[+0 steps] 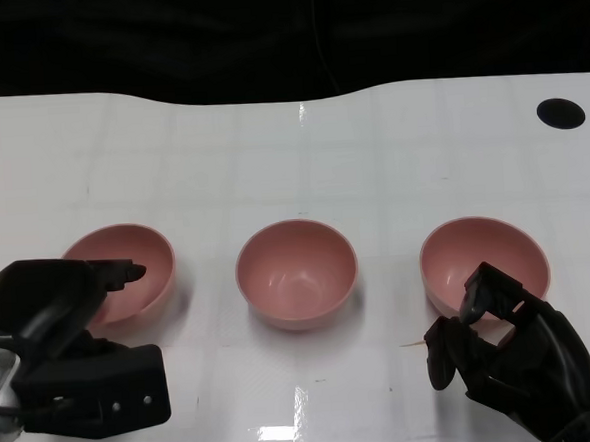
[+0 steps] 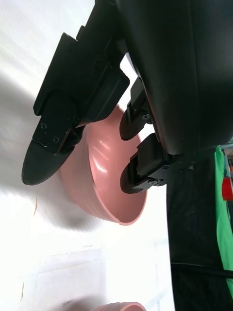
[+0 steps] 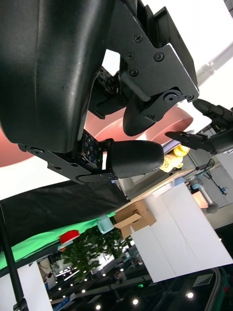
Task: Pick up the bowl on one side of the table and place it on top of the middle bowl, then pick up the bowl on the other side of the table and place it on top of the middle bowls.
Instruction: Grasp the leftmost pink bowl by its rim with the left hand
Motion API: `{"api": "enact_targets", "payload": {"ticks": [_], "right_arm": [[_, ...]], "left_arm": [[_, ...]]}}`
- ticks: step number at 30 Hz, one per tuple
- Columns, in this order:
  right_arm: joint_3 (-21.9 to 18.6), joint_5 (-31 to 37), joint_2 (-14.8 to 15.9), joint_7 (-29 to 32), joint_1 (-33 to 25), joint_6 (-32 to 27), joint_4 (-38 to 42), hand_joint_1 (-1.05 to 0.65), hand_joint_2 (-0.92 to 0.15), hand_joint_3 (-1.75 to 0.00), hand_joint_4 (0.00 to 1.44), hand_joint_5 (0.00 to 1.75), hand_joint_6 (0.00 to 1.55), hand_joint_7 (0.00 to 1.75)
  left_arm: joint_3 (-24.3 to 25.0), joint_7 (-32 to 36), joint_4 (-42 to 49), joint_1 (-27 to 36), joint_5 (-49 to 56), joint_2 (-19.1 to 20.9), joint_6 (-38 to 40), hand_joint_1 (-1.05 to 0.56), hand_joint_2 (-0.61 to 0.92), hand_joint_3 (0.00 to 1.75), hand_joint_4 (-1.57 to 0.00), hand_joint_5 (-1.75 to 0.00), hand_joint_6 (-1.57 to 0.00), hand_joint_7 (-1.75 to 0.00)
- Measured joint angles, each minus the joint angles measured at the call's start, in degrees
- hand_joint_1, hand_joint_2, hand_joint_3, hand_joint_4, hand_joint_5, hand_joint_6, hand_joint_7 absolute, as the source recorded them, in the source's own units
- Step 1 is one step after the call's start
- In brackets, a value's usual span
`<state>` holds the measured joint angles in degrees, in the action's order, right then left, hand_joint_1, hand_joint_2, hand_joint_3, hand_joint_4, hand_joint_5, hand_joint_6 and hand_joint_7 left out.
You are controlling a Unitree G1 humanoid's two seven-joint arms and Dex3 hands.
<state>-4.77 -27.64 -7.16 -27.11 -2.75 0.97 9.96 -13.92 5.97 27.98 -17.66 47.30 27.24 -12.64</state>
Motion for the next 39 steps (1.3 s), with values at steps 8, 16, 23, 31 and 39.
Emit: {"api": "enact_targets", "payload": {"ticks": [8, 16, 23, 31, 39], "right_arm": [[0.2, 0.0, 0.0, 0.9, -0.2, -0.1, -0.4, -0.01, -0.51, -1.29, 0.98, 1.75, 0.73, 1.70], [0.2, 0.0, 0.0, 0.9, -0.3, -0.1, -0.4, -0.02, -0.50, -1.28, 0.98, 1.75, 0.72, 1.70], [0.2, 0.0, 0.0, 0.9, -0.4, 0.0, -0.4, -0.01, -0.51, -1.28, 0.98, 1.75, 0.72, 1.71], [0.3, 0.1, 0.0, 1.0, -0.6, 0.0, -0.6, 0.00, -0.53, -1.28, 0.98, 1.75, 0.71, 1.72], [0.2, 0.1, 0.0, 1.0, -0.7, 0.0, -0.7, -0.01, -0.51, -1.27, 0.97, 1.75, 0.71, 1.72]], "left_arm": [[-3.7, 1.8, 11.8, -6.6, -1.9, -0.7, -3.2, -0.66, 0.92, 0.09, -0.62, -0.01, -0.76, -0.03], [-7.0, 2.2, 24.2, -13.1, -3.4, -3.5, -3.3, -0.31, 0.92, 0.12, -0.65, -0.01, -0.79, -0.01], [-7.6, 6.8, 33.2, -16.7, -6.4, -5.3, -5.1, -0.15, 0.92, 0.17, -0.70, -0.03, -0.85, -0.03], [-7.5, 14.8, 38.2, -17.2, -9.7, -6.2, -10.2, 0.04, 0.92, 0.27, -0.72, -1.66, -0.67, -1.53], [-7.6, 12.3, 30.2, -15.7, -11.2, -4.8, -10.5, 0.10, 0.92, 0.20, -0.62, -1.75, -0.54, -1.72]]}}
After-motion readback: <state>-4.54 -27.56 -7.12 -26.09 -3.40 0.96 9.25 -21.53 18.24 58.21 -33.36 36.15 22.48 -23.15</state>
